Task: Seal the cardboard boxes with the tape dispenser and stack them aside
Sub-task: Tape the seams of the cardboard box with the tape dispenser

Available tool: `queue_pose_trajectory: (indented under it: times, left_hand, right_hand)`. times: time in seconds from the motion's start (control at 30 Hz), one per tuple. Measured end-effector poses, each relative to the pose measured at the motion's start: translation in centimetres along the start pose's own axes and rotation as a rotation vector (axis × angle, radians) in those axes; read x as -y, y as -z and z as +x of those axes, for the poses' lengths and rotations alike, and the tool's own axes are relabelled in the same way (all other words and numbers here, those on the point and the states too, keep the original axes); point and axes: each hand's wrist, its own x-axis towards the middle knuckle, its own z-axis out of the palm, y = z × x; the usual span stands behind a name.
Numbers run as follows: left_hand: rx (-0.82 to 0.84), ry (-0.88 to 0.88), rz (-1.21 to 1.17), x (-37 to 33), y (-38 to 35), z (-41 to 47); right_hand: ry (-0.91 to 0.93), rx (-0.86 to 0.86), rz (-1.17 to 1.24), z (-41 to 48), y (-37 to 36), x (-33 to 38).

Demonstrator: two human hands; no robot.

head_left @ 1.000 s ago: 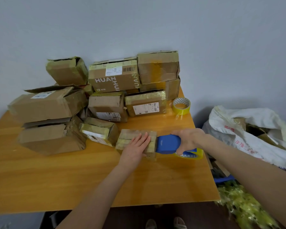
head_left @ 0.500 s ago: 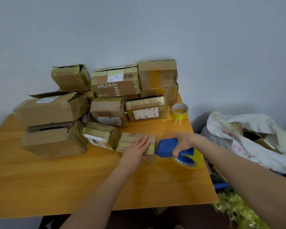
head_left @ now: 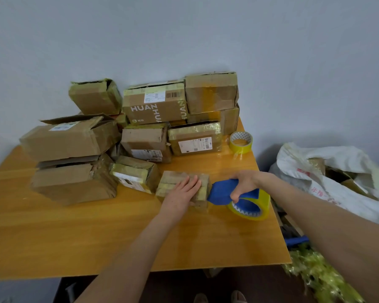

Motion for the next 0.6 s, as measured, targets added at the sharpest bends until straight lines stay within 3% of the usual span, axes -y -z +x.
queue_pose_trajectory:
  times: [0.1, 0.23, 0.33, 0.5, 0.6]
  left_hand:
    - [-0.01, -0.004, 0.007, 0.3, 0.0, 0.0]
    - [-0.001, -0.009, -0.06, 0.4, 0.2, -0.2]
    - [-0.046, 0.034, -0.153, -0.2, 0.9, -0.2]
    - [-0.204, 0.389, -0.251, -3.9, 1.6, 1.3]
    - [-0.234, 0.418, -0.18, -5.2, 0.8, 1.6]
  right_hand:
    - [-0.012, -0.011, 0.045, 0.5, -0.4, 0.0]
    - [-0.147, -0.227, 0.08, -0.3, 0.3, -1.2]
    - [-0.119, -0.265, 0.127, -1.1, 1.8, -1.9]
    - [-0.005, -0.477, 0.721, -0.1, 0.3, 0.0]
    - [0.003, -0.571, 0.85, 0.7, -1.2, 0.8]
